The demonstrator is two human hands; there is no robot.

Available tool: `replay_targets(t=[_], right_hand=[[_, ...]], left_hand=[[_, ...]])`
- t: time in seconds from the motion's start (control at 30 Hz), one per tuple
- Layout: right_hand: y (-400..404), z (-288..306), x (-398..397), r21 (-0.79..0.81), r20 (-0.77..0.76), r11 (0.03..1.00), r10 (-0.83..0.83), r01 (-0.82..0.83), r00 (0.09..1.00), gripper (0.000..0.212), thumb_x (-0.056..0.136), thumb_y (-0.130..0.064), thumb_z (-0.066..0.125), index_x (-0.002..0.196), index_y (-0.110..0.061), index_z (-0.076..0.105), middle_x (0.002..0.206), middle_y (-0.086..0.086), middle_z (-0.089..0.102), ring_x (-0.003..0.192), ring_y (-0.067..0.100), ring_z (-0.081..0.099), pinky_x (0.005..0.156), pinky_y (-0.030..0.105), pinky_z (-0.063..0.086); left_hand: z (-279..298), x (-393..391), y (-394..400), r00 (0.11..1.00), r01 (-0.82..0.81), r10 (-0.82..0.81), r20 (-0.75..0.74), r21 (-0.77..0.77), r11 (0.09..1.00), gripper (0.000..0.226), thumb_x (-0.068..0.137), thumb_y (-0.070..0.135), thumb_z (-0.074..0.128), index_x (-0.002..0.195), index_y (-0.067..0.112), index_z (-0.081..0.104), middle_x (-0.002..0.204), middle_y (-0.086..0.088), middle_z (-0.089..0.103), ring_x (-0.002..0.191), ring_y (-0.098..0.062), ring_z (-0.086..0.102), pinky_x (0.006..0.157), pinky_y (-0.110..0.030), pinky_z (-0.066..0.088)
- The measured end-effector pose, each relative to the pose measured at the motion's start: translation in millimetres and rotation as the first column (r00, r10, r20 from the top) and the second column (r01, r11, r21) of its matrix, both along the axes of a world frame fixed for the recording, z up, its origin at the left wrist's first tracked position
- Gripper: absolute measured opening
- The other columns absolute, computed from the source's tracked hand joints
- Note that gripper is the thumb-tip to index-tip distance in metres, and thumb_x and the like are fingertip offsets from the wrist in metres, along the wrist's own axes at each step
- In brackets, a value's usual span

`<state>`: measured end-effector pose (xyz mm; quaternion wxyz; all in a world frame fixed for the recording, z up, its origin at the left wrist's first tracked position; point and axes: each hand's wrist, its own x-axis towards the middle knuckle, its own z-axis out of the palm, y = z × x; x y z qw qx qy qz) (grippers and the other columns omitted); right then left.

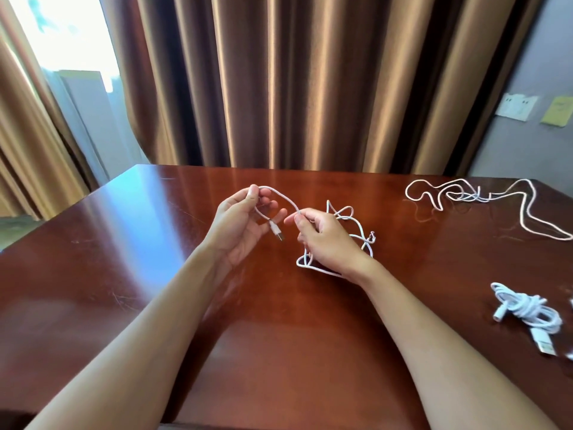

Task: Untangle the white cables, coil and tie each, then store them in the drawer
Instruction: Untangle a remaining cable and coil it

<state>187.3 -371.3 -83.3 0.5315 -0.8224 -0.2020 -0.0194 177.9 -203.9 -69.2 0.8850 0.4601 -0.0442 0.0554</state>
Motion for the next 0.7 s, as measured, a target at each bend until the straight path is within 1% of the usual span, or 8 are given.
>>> replay_targets(t=[0.1, 0.23, 0.33, 0.47, 0.53, 0.6, 0.67, 0.7], right_hand=[[6, -2, -4, -0.094, -0.026, 0.995, 0.034, -0.036, 0.999, 0.040, 0.110, -0.032, 0.037, 0.106, -0.011, 0.071, 0.064, -0.007, 0.052, 0.047, -0.002, 0.046, 0.060, 0.023, 0.040], [13, -4, -10, -0.112, -0.055, 0.986, 0.116, -0.122, 0.992, 0.048, 0.110, -0.039, 0.033, 0.097, -0.014, 0.072, 0.059, -0.012, 0.048, 0.047, -0.003, 0.046, 0.060, 0.021, 0.037], [19, -4, -14, 0.019, -0.072, 0.985, 0.170, -0.169, 0.983, 0.037, 0.109, -0.035, 0.038, 0.094, -0.015, 0.065, 0.052, -0.016, 0.047, 0.048, 0.000, 0.044, 0.058, 0.024, 0.039], [20, 0, -14, 0.231, -0.011, 0.968, 0.104, -0.099, 0.995, 0.027, 0.108, -0.024, 0.046, 0.088, -0.010, 0.059, 0.054, -0.007, 0.048, 0.046, 0.002, 0.042, 0.051, 0.018, 0.037], [16, 1, -10, 0.256, -0.012, 0.965, 0.057, -0.052, 0.998, 0.029, 0.107, -0.022, 0.047, 0.083, -0.014, 0.062, 0.052, -0.012, 0.049, 0.046, 0.000, 0.042, 0.051, 0.019, 0.037], [12, 0, -5, 0.248, -0.023, 0.969, -0.001, 0.007, 1.000, 0.034, 0.105, -0.022, 0.049, 0.074, -0.018, 0.062, 0.047, -0.013, 0.045, 0.046, 0.004, 0.040, 0.054, 0.031, 0.039], [8, 0, -2, 0.192, 0.008, 0.980, -0.058, 0.055, 0.998, 0.038, 0.102, -0.022, 0.055, 0.065, -0.021, 0.059, 0.043, -0.012, 0.044, 0.043, 0.007, 0.040, 0.056, 0.035, 0.040], [7, 1, -1, 0.154, 0.028, 0.986, -0.065, 0.060, 0.997, 0.038, 0.101, -0.021, 0.056, 0.063, -0.021, 0.060, 0.043, -0.012, 0.045, 0.042, 0.006, 0.041, 0.056, 0.032, 0.041]], left_hand=[[4, 0, -3, 0.999, -0.036, 0.040, 0.036, -0.097, 0.995, 0.038, 0.106, 0.018, 0.044, 0.075, 0.008, 0.062, 0.070, -0.001, 0.051, 0.065, -0.012, 0.051, 0.067, -0.028, 0.052], [7, 0, -10, 0.998, -0.018, 0.031, 0.048, -0.257, 0.966, 0.035, 0.107, 0.019, 0.039, 0.077, 0.009, 0.053, 0.067, 0.001, 0.049, 0.062, -0.010, 0.048, 0.067, -0.025, 0.049], [6, -1, -9, 1.000, 0.014, -0.013, 0.008, -0.366, 0.930, 0.033, 0.107, 0.020, 0.039, 0.078, 0.010, 0.051, 0.068, 0.000, 0.049, 0.064, -0.010, 0.050, 0.079, -0.030, 0.052], [6, -3, -9, 0.997, -0.011, -0.020, -0.079, -0.379, 0.925, 0.033, 0.105, 0.014, 0.042, 0.074, 0.008, 0.052, 0.065, -0.006, 0.050, 0.066, -0.018, 0.059, 0.088, -0.038, 0.055], [7, -4, -11, 0.991, -0.091, 0.061, -0.123, -0.263, 0.960, 0.025, 0.099, 0.005, 0.042, 0.076, 0.006, 0.052, 0.066, -0.009, 0.050, 0.068, -0.022, 0.060, 0.082, -0.040, 0.058], [6, -4, -11, 0.976, -0.194, 0.196, -0.095, 0.028, 0.981, 0.021, 0.096, 0.000, 0.039, 0.084, 0.003, 0.056, 0.067, -0.009, 0.052, 0.068, -0.022, 0.060, 0.075, -0.040, 0.060], [1, -3, -10, 0.941, -0.338, 0.321, 0.113, 0.413, 0.846, 0.025, 0.099, 0.001, 0.039, 0.095, 0.006, 0.063, 0.077, -0.009, 0.060, 0.071, -0.021, 0.062, 0.069, -0.035, 0.059], [-3, -4, -7, 0.899, -0.438, 0.318, 0.302, 0.583, 0.684, 0.025, 0.101, 0.006, 0.042, 0.101, 0.010, 0.066, 0.085, -0.007, 0.064, 0.075, -0.020, 0.063, 0.070, -0.033, 0.057]])
